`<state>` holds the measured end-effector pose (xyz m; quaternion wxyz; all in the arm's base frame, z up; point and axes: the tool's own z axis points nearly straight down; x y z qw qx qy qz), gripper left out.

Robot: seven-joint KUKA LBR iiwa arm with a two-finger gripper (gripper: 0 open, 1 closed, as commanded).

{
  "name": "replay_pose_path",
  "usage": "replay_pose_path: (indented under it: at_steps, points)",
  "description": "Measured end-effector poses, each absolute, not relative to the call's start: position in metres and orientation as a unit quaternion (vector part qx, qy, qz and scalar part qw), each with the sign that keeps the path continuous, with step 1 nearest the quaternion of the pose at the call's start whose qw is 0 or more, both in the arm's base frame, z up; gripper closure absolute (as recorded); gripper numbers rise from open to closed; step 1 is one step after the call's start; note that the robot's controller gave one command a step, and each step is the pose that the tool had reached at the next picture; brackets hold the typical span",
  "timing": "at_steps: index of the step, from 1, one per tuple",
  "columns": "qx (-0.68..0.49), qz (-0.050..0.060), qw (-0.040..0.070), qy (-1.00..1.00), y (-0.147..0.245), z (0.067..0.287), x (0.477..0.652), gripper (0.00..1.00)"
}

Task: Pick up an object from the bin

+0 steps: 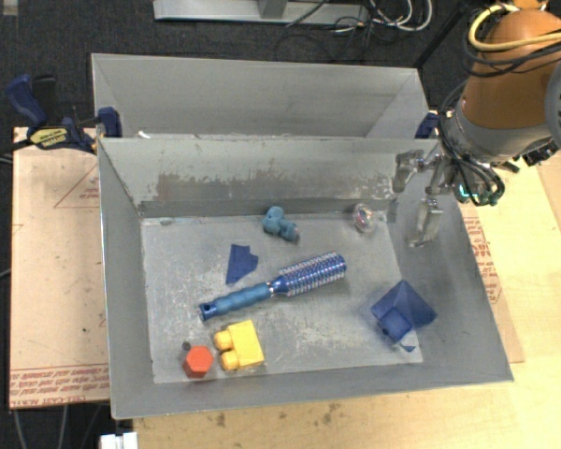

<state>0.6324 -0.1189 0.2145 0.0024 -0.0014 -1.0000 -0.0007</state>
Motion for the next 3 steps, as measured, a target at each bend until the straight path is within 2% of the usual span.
replay_pose_path:
  at_steps: [1,2,3]
  points:
    - [0.117,-0.001,0.002,-0.993,-0.149,0.066,0.575,0.0]
    - [0.087,-0.001,0.0,-0.996,-0.153,0.101,0.536,0.0]
    - [0.132,0.0,-0.002,-0.991,-0.153,0.118,0.539,0.0]
